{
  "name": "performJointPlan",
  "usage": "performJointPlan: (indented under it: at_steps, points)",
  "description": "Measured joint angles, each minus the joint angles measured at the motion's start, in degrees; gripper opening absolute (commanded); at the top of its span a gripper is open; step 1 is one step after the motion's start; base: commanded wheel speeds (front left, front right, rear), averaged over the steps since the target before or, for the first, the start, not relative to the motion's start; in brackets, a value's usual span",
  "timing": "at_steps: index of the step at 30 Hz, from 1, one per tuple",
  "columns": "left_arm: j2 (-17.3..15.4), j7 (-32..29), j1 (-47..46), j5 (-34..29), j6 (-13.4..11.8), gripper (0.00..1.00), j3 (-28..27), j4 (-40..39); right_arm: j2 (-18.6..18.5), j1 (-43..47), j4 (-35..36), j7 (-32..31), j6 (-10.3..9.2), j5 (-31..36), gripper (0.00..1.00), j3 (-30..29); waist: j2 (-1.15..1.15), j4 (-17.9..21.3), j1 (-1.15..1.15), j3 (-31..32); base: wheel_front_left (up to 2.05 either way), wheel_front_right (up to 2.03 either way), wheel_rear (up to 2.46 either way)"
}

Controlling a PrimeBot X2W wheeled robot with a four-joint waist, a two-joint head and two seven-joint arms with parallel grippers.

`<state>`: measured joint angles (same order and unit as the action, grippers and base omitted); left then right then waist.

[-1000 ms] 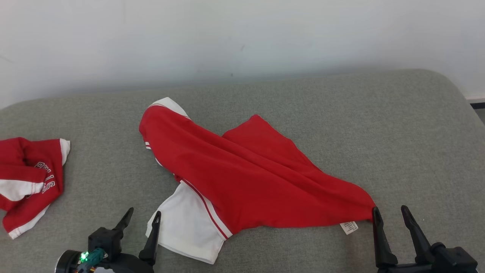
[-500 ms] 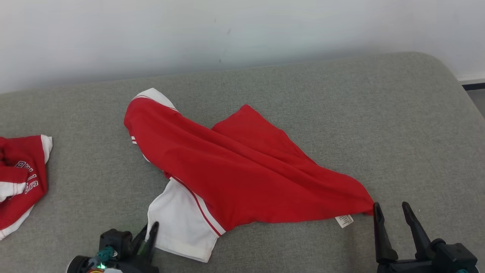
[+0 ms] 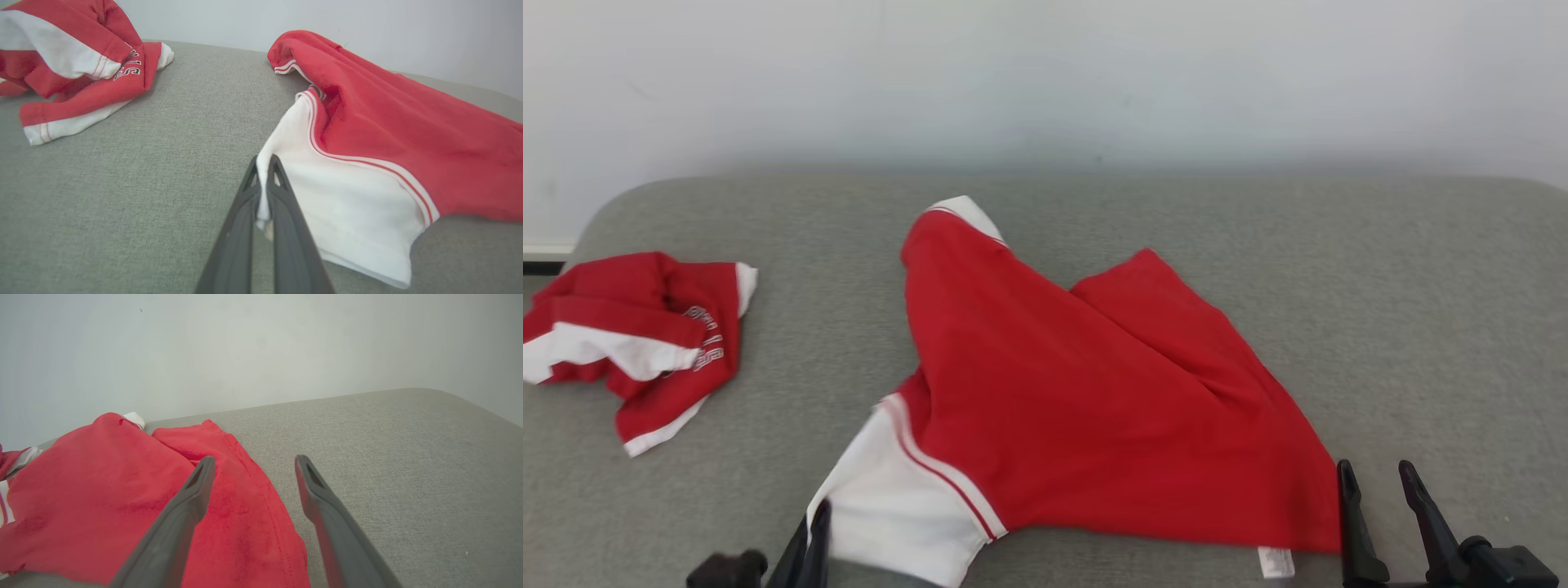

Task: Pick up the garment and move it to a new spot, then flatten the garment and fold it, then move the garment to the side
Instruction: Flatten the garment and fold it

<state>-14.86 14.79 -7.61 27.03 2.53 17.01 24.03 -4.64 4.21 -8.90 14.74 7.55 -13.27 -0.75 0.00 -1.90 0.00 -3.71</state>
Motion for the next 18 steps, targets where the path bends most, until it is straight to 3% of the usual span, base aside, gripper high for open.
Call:
performJointPlan:
  at_steps: [5,11,12,13,18]
  points:
    - [0.3,0.0,7.1,2.1,-2.0,0.00,-1.7,-3.0,0.0,0.3,-0.3,0.0,0.00,0.0,1.00,-0.2,0.00,-3.2,0.00,1.0,0.00,0.00,0.00]
    - [1.7,0.0,11.2,3.8,-2.6,0.02,-1.7,-3.0,-0.2,0.6,-1.0,0.1,0.00,0.0,1.00,-0.2,-0.01,-5.0,0.00,2.3,0.00,0.00,0.00]
    - [1.8,0.0,11.2,3.7,-2.8,0.42,-1.6,-2.9,-0.2,0.7,-1.2,0.1,0.00,0.0,1.00,-0.1,0.00,-5.1,0.00,2.5,0.00,0.00,0.00]
    - [1.8,0.1,11.2,3.6,-2.9,1.00,-1.7,-3.0,-0.2,0.8,-1.3,0.1,0.00,-0.1,1.00,-0.1,0.00,-5.1,0.00,2.8,0.00,0.00,0.00]
    - [2.0,0.2,10.9,1.1,-3.6,1.00,-4.1,-6.9,-0.4,1.0,-1.7,0.1,0.00,-0.3,1.00,0.0,0.00,-4.5,0.00,3.7,0.00,0.00,0.00]
